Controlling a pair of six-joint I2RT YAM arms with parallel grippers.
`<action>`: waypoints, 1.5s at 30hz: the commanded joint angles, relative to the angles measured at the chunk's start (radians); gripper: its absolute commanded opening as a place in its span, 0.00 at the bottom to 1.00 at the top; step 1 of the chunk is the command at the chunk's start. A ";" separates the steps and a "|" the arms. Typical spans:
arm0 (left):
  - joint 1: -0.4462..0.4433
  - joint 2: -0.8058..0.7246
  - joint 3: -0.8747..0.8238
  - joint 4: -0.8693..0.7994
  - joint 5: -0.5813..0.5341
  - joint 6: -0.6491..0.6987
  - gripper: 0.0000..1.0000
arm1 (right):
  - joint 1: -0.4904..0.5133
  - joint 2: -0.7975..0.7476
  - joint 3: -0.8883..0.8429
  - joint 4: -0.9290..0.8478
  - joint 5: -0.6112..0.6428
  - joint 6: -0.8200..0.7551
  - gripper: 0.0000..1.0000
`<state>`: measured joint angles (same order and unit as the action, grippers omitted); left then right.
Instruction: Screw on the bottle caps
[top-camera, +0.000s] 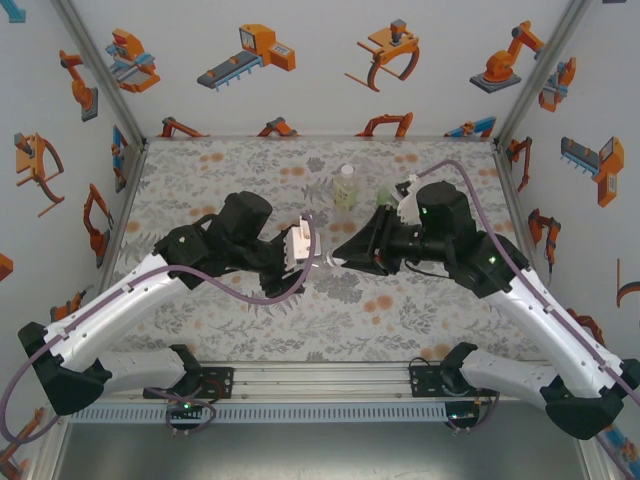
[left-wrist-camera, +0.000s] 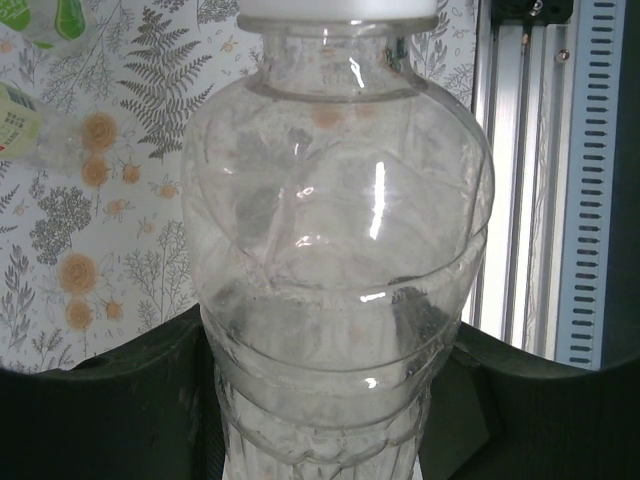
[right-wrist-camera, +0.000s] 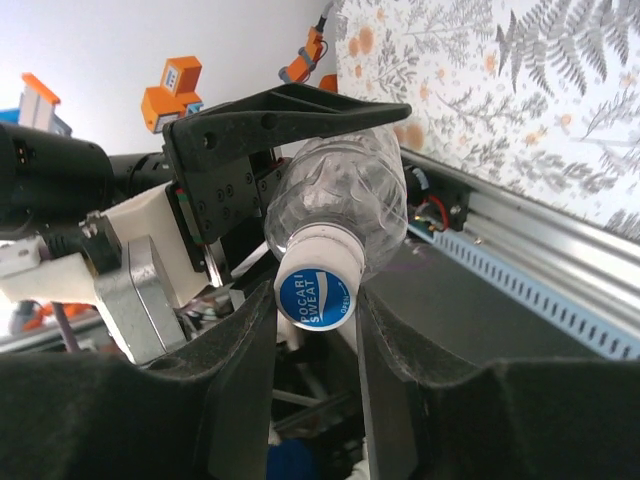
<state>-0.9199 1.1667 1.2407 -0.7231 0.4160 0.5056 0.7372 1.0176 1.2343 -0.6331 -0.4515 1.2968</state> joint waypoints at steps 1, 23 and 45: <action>-0.008 -0.007 0.007 0.145 0.103 0.052 0.00 | 0.022 0.040 0.006 -0.035 -0.044 0.143 0.15; -0.008 -0.014 -0.021 0.118 0.076 0.062 0.00 | 0.022 0.087 0.167 -0.179 0.038 -0.026 0.55; -0.008 -0.050 -0.035 0.178 0.109 0.013 0.00 | 0.021 -0.009 0.187 -0.084 0.119 -0.405 0.71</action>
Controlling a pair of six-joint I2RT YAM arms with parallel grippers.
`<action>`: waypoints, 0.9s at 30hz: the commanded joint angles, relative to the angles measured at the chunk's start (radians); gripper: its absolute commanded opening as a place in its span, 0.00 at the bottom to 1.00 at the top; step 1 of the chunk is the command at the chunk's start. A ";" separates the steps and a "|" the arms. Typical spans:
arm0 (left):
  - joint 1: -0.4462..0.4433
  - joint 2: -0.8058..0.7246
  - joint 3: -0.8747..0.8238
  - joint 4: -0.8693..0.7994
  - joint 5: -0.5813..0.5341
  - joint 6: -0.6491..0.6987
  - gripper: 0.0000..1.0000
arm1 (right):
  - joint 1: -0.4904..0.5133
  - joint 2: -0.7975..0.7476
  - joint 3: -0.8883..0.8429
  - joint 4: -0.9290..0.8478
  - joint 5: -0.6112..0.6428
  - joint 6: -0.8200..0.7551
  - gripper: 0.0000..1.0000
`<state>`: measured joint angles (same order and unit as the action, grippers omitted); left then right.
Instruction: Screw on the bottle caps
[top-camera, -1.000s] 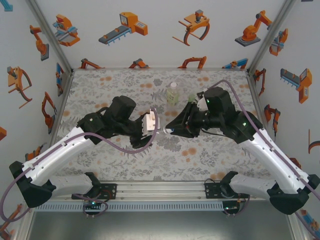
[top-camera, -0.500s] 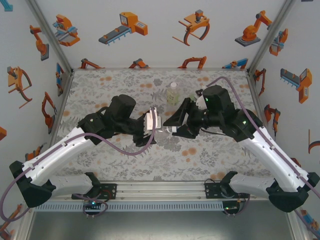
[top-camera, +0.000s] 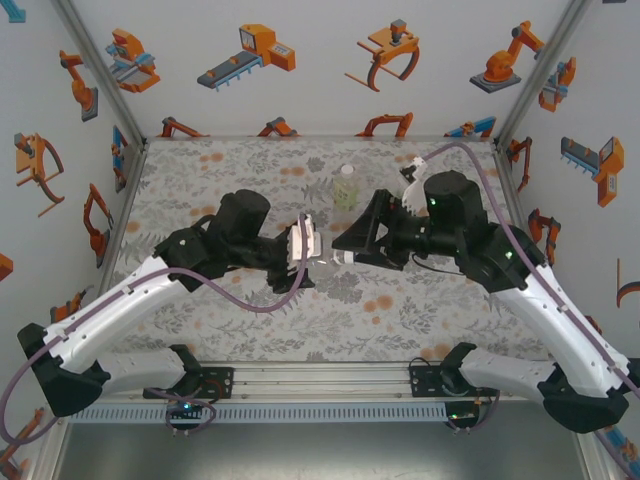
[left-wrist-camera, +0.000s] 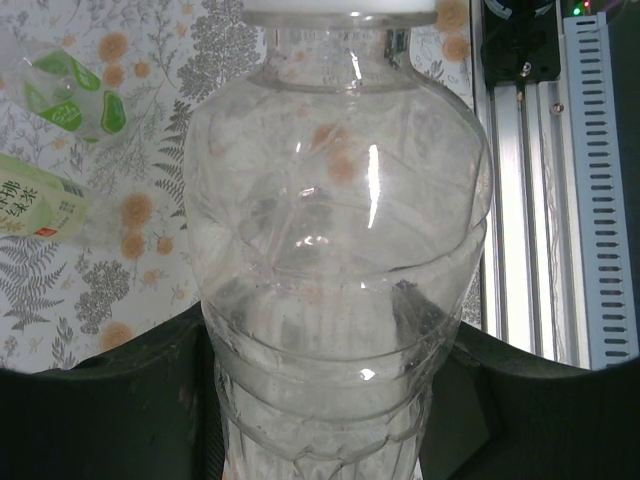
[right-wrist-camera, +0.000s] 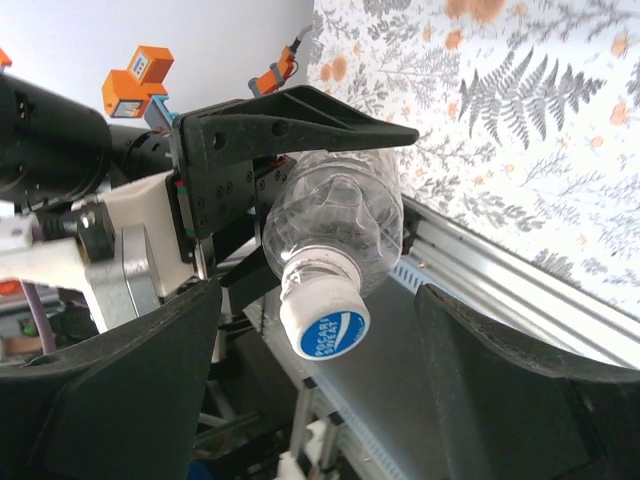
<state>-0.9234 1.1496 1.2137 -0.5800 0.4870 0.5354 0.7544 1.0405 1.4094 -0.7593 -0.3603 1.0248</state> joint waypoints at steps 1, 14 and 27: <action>-0.005 -0.037 -0.009 0.036 0.039 -0.019 0.00 | 0.003 -0.043 0.014 0.050 0.035 -0.177 0.71; -0.005 -0.083 -0.009 0.071 0.107 -0.061 0.00 | 0.003 -0.236 -0.177 0.453 -0.200 -0.848 0.68; -0.005 -0.099 -0.014 0.070 0.090 -0.075 0.00 | 0.005 -0.162 -0.164 0.484 -0.353 -1.092 0.65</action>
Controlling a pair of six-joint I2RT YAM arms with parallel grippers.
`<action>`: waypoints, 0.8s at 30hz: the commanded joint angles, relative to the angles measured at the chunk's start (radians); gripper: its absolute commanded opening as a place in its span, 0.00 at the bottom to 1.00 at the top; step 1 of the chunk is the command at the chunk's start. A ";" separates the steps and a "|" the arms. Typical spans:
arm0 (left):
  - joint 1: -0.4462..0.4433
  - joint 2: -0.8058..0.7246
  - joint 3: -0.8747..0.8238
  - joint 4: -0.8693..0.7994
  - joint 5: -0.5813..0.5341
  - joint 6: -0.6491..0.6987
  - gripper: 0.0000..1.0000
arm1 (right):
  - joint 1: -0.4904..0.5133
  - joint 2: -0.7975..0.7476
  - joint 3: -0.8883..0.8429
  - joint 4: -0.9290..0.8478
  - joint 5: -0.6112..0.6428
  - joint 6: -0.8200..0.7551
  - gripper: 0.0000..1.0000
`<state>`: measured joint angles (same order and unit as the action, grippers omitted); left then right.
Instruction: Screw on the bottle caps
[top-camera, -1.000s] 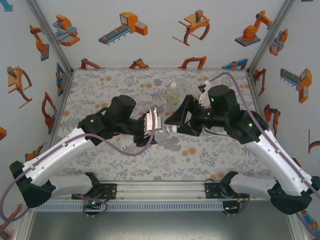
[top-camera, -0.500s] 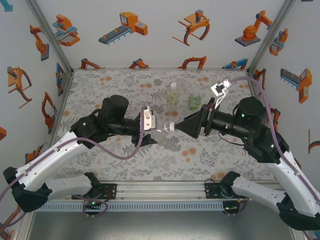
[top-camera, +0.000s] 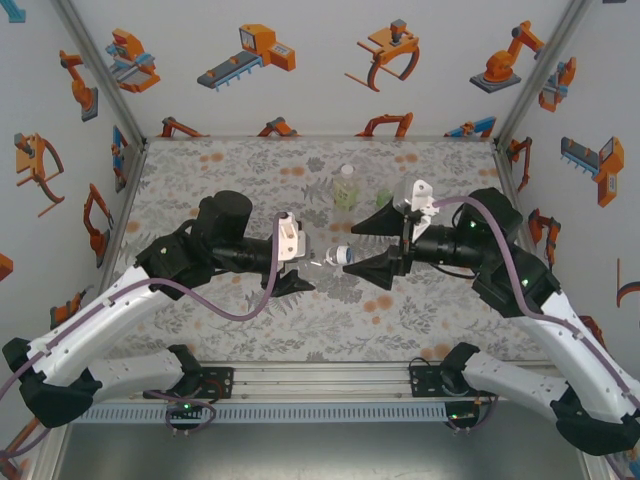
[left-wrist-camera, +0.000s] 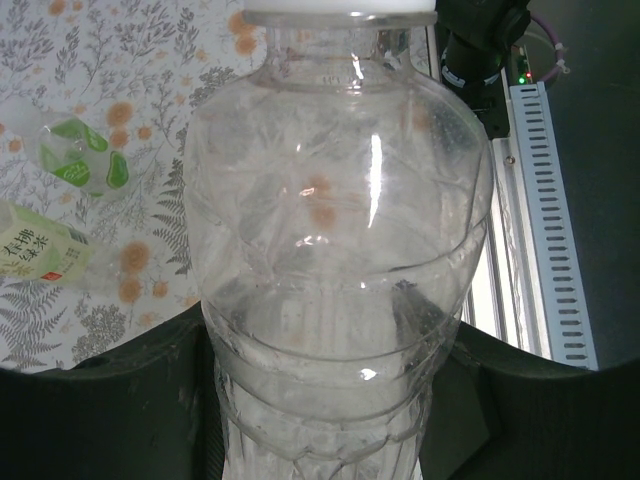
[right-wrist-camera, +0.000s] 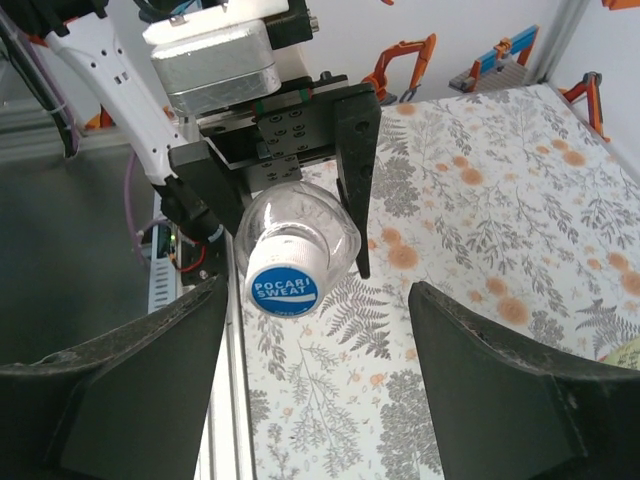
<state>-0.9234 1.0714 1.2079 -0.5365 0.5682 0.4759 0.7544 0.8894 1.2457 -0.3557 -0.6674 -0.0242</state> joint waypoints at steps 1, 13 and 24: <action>-0.005 -0.019 -0.008 0.027 0.007 -0.015 0.00 | 0.003 -0.011 -0.005 0.091 -0.044 -0.036 0.64; -0.005 -0.013 -0.008 0.032 -0.001 -0.013 0.00 | 0.005 -0.009 -0.033 0.116 -0.069 0.020 0.55; -0.005 -0.017 -0.010 0.040 -0.005 -0.014 0.00 | 0.005 -0.007 -0.049 0.119 -0.070 0.038 0.46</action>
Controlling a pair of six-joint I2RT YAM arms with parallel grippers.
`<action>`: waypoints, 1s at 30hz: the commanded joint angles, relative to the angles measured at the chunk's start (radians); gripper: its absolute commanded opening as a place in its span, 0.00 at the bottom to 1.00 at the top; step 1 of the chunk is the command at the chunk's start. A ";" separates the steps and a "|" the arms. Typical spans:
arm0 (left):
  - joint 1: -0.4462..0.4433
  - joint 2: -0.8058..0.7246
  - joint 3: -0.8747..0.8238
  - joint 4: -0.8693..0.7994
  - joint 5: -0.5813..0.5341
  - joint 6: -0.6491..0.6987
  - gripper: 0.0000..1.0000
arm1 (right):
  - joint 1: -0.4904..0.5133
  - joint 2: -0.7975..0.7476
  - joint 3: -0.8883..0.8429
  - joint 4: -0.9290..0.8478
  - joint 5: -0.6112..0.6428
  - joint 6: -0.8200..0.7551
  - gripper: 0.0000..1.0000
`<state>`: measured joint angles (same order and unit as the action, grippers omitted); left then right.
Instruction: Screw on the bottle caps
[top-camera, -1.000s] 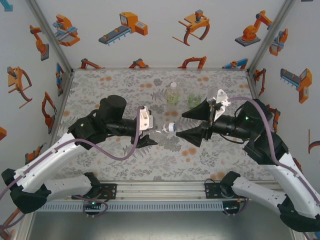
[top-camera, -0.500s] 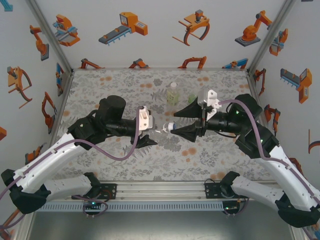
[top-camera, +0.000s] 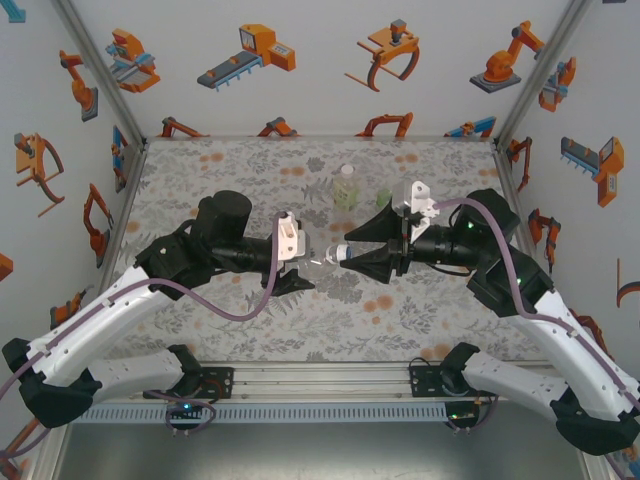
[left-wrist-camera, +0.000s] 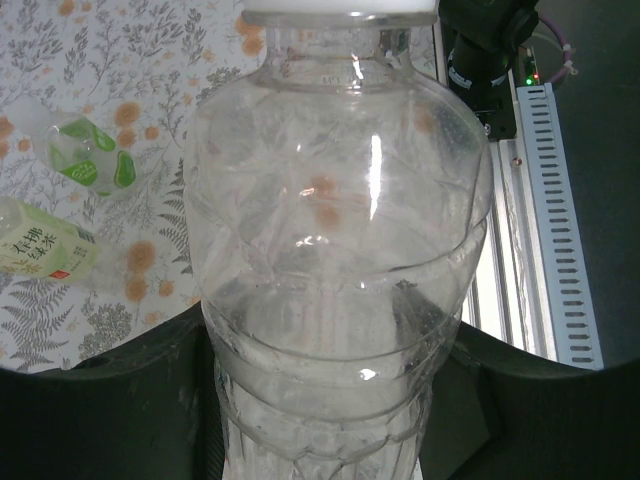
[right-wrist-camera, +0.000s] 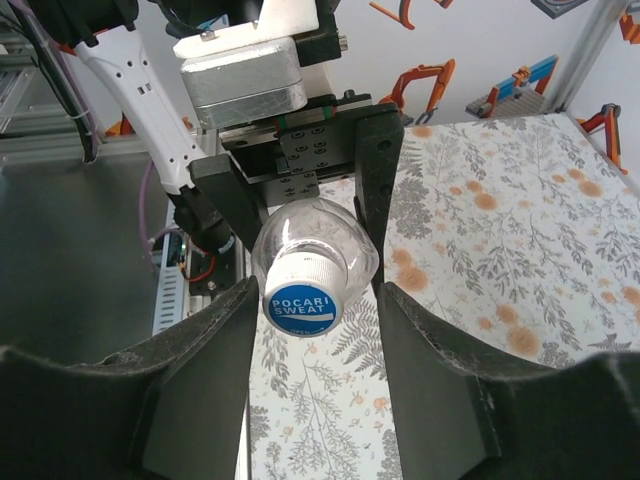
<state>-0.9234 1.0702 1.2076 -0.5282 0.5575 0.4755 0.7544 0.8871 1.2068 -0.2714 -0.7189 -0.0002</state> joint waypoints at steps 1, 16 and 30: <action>-0.005 -0.015 -0.009 0.032 0.006 -0.015 0.00 | 0.005 -0.004 -0.010 0.036 -0.019 0.016 0.45; -0.005 0.022 0.029 -0.096 0.036 0.019 0.00 | 0.005 0.040 0.104 -0.204 -0.055 -0.135 0.15; -0.005 0.071 0.095 -0.189 0.094 0.023 0.00 | 0.011 0.163 0.270 -0.483 -0.125 -0.338 0.06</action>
<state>-0.9234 1.1347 1.2633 -0.7078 0.6048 0.4946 0.7555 1.0439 1.4506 -0.7094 -0.8154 -0.2859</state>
